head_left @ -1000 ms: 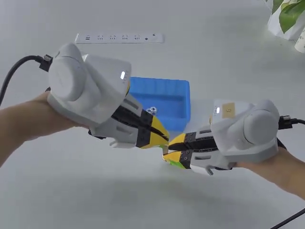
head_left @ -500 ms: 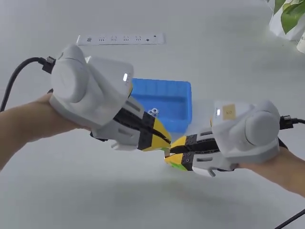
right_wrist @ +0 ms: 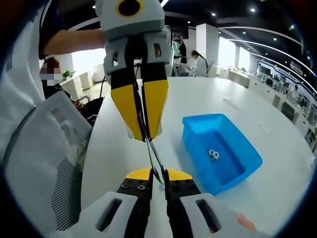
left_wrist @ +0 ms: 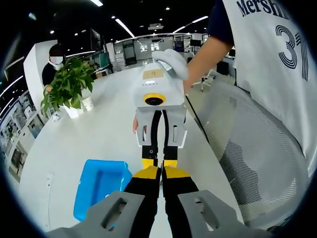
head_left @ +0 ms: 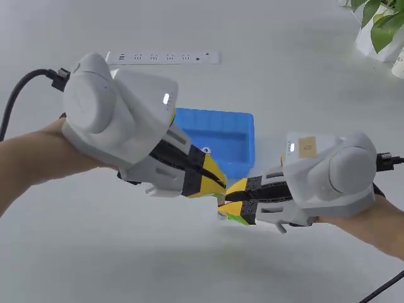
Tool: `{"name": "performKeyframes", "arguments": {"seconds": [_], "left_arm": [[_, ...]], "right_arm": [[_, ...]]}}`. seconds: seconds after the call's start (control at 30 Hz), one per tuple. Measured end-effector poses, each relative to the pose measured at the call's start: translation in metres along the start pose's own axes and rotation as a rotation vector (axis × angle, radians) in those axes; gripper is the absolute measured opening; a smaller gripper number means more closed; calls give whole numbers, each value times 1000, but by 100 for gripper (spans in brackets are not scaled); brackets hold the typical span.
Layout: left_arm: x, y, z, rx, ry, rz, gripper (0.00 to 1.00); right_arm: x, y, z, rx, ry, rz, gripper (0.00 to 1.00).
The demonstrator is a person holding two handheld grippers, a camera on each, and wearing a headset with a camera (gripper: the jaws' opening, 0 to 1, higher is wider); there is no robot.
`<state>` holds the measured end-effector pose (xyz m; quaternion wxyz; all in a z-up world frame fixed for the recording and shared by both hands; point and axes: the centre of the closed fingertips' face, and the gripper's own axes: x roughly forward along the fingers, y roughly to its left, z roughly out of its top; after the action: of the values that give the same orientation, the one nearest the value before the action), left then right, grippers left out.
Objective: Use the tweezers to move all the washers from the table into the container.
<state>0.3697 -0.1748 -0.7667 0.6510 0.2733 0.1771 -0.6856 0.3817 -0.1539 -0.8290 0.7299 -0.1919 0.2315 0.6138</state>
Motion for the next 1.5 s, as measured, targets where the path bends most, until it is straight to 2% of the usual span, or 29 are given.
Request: {"name": "performKeyframes", "arguments": {"seconds": [0.1, 0.2, 0.37, 0.8, 1.03, 1.5], "left_arm": [[-3, 3, 0, -1, 1, 11, 5], [-2, 0, -1, 4, 6, 8, 5], [5, -2, -4, 8, 8, 5, 5], [14, 6, -9, -6, -2, -1, 5], [14, 3, -10, -13, -14, -14, 5], [19, 2, -10, -2, -13, -28, 5]], "right_arm": [[0, -3, 3, 2, -8, -4, 10], [1, -1, 2, -6, 2, -4, 10], [4, 2, -5, -14, 21, -7, 10], [10, -5, -11, 8, 20, -6, 10], [10, -3, -13, 10, 19, -7, 10], [8, -3, -18, 25, 12, -15, 11]]}}
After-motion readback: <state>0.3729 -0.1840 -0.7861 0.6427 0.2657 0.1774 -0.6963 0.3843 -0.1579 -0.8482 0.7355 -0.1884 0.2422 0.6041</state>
